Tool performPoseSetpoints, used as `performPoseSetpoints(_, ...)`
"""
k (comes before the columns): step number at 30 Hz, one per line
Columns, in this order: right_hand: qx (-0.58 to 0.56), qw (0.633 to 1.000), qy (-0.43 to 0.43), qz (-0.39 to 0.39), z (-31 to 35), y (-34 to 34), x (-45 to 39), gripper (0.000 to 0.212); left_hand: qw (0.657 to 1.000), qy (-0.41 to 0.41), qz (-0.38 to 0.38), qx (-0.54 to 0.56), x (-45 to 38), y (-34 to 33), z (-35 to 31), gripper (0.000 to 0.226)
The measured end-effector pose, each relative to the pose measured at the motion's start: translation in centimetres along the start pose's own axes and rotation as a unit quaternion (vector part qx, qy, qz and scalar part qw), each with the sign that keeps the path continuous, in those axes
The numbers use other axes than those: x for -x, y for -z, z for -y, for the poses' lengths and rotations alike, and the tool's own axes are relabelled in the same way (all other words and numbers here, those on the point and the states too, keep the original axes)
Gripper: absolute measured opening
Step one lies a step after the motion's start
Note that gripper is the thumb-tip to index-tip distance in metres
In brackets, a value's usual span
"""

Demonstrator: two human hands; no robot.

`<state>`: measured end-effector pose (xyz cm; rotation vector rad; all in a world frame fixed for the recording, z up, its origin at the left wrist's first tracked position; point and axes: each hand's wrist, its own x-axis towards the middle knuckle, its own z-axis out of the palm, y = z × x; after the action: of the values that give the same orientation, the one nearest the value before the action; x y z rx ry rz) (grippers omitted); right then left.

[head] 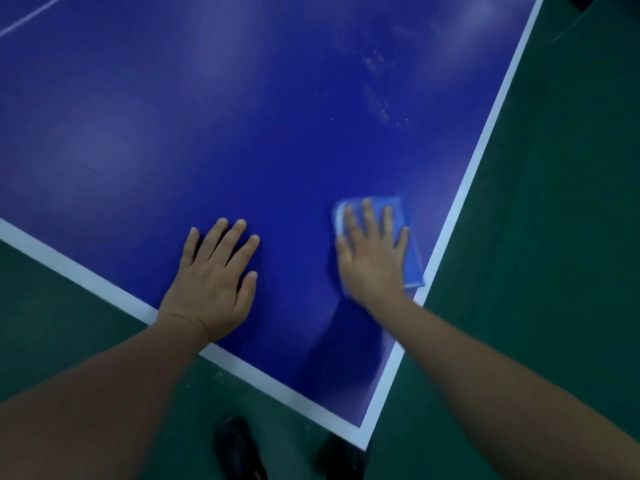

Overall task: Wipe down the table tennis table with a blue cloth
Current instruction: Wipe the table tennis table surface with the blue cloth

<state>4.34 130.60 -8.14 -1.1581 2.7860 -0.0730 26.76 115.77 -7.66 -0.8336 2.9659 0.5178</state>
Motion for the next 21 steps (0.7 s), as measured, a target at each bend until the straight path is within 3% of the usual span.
performPoseSetpoints(2, 0.028, 0.986, 0.165, 0.023, -0.4, -0.4, 2.5, 0.054, 1.0, -0.004, -0.007, -0.004, 0.0, 0.0, 0.0, 0.062)
performPoseSetpoints(4, 0.027, 0.978, 0.203, 0.04, -3.3, 0.2, 1.2, 0.053, 1.0, -0.006, -0.014, -0.008, -0.1, 0.1, 0.1, 0.06)
performPoseSetpoints(7, 0.036, 0.998, 0.029, 0.035, -8.1, 1.4, -4.3, 0.057, 1.0, 0.0, -0.022, -0.011, -0.1, 0.0, -0.2, 0.059)
performPoseSetpoints(10, -0.038, 0.991, -0.131, 0.019, -8.0, 2.5, -9.5, 0.058, 0.999, 0.011, -0.021, -0.036, -0.2, 0.1, -0.5, 0.059)
performPoseSetpoints(12, -0.027, 0.998, -0.055, 0.009, -5.0, 1.9, -10.3, 0.058, 0.997, 0.026, -0.026, -0.069, -0.2, 0.1, -0.9, 0.062)
performPoseSetpoints(14, -0.002, 0.989, 0.143, 0.03, -2.6, 1.3, -9.6, 0.058, 0.993, 0.068, -0.041, -0.083, -0.8, -0.2, -2.6, 0.07)
performPoseSetpoints(16, 0.026, 0.951, 0.301, 0.067, -3.5, 1.6, -10.4, 0.057, 0.983, 0.157, -0.068, -0.061, -2.3, -0.4, -5.3, 0.069)
performPoseSetpoints(18, 0.045, 0.948, 0.303, 0.082, -7.2, 2.3, -13.7, 0.058, 0.959, 0.262, -0.1, -0.029, -4.9, -0.6, -8.3, 0.062)
performPoseSetpoints(21, 0.056, 0.977, 0.195, 0.061, -12.7, 3.3, -16.7, 0.059, 0.923, 0.364, -0.124, 0.026, -9.6, -0.9, -11.6, 0.066)
